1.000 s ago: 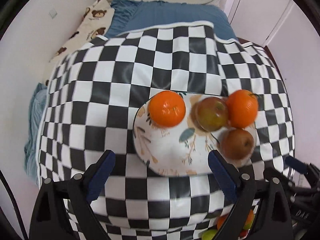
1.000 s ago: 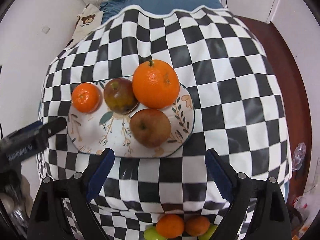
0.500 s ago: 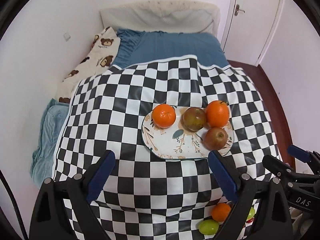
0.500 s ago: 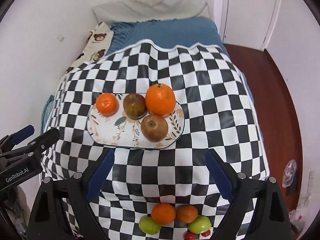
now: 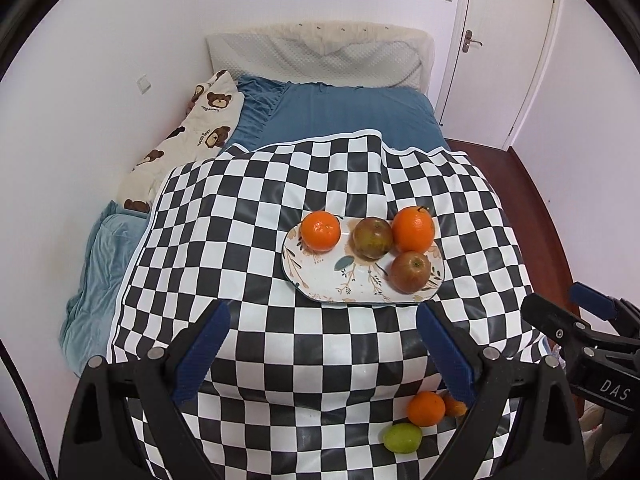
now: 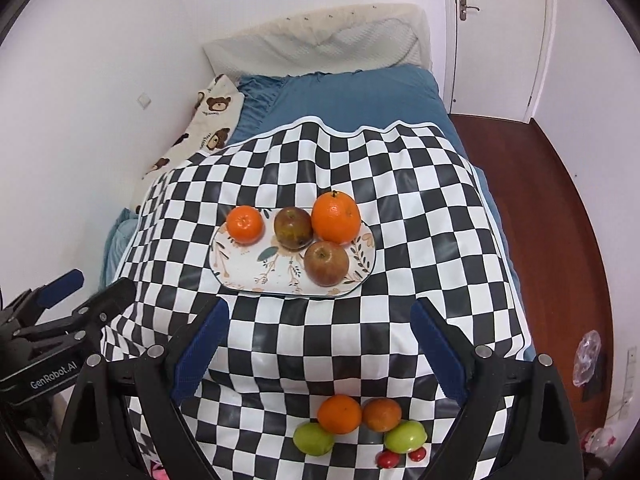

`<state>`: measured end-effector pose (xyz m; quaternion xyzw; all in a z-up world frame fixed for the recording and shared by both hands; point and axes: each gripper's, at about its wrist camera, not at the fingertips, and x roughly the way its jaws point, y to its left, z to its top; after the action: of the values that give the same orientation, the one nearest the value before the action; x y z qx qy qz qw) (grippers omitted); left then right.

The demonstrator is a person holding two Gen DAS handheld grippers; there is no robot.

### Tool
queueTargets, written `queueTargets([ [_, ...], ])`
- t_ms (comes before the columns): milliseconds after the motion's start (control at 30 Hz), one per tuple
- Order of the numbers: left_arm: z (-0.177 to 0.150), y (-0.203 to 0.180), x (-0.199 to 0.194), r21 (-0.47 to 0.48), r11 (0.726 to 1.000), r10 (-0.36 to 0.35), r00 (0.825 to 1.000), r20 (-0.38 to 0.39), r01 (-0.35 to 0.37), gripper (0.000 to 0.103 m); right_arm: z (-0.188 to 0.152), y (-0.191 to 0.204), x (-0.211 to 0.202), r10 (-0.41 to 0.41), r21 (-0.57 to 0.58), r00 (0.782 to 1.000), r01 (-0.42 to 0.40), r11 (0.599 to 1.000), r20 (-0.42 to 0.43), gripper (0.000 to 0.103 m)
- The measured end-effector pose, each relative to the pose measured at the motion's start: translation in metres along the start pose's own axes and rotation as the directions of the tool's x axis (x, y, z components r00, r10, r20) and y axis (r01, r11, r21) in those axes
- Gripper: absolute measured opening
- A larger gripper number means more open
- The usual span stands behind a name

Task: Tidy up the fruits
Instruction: 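Move both tools back toward the remaining fruit, then grasp a green apple with the left tool while the right tool grasps another green apple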

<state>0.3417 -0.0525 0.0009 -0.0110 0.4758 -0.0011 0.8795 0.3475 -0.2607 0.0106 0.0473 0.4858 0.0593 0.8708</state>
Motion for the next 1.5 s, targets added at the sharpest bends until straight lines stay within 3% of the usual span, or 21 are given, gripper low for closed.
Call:
queueTargets([
  [167,-0.016,-0.004,0.008,-0.007,1.0,-0.002,0.999,-0.033,0.002,0.095,-0.016,-0.013,0.003,0.019,0.047,1.0,-0.018,0.999,-0.022,0.094],
  [300,-0.037,-0.01,0.03,-0.004,1.0,0.015,0.996,-0.089,-0.015,0.095,-0.04,-0.036,0.025,0.028,0.105,0.994,-0.017,0.994,-0.103,0.094],
  [500,-0.071,-0.027,0.064,0.034,0.999,0.023,0.982,-0.189,-0.017,0.095,-0.093,-0.079,0.073,0.062,0.18,0.961,-0.013,0.984,-0.269,0.094],
  [667,-0.102,-0.053,0.1,0.098,0.995,0.019,0.952,-0.306,0.011,0.095,-0.132,-0.105,0.106,0.085,0.227,0.93,-0.002,0.974,-0.357,0.094],
  [800,-0.136,-0.078,0.138,0.137,0.988,0.005,0.895,-0.446,0.063,0.095,-0.156,-0.122,0.13,0.058,0.228,0.908,0.042,0.973,-0.415,0.092],
  [867,-0.152,-0.087,0.152,0.139,0.985,-0.017,0.866,-0.5,0.1,0.095,-0.169,-0.129,0.141,0.045,0.22,0.89,0.063,0.973,-0.453,0.083],
  [1000,-0.182,-0.105,0.182,0.121,0.978,-0.059,0.784,-0.619,0.169,0.095,-0.191,-0.138,0.159,0.046,0.208,0.859,0.072,0.976,-0.511,0.074],
  [1100,-0.197,-0.116,0.198,0.131,0.972,-0.062,0.751,-0.657,0.194,0.094,-0.207,-0.143,0.171,0.052,0.208,0.843,0.073,0.975,-0.536,0.071],
  [1133,-0.201,-0.12,0.201,0.14,0.97,-0.057,0.749,-0.66,0.197,0.089,-0.212,-0.144,0.174,0.057,0.212,0.836,0.071,0.975,-0.546,0.071],
  [1200,-0.207,-0.124,0.201,0.127,0.967,-0.084,0.747,-0.66,0.221,0.06,-0.22,-0.146,0.182,0.068,0.222,0.825,0.071,0.972,-0.562,0.068],
  [1267,-0.209,-0.126,0.197,0.129,0.967,-0.086,0.754,-0.652,0.221,0.06,-0.226,-0.148,0.186,0.083,0.239,0.825,0.065,0.969,-0.559,0.062],
  [1400,-0.213,-0.119,0.184,0.163,0.967,-0.053,0.776,-0.628,0.197,0.06,-0.232,-0.152,0.183,0.093,0.265,0.843,0.06,0.962,-0.529,0.062],
  [1500,-0.22,-0.112,0.187,0.146,0.965,-0.071,0.752,-0.655,0.219,0.063,-0.235,-0.156,0.18,0.111,0.291,0.847,0.053,0.955,-0.519,0.062],
])
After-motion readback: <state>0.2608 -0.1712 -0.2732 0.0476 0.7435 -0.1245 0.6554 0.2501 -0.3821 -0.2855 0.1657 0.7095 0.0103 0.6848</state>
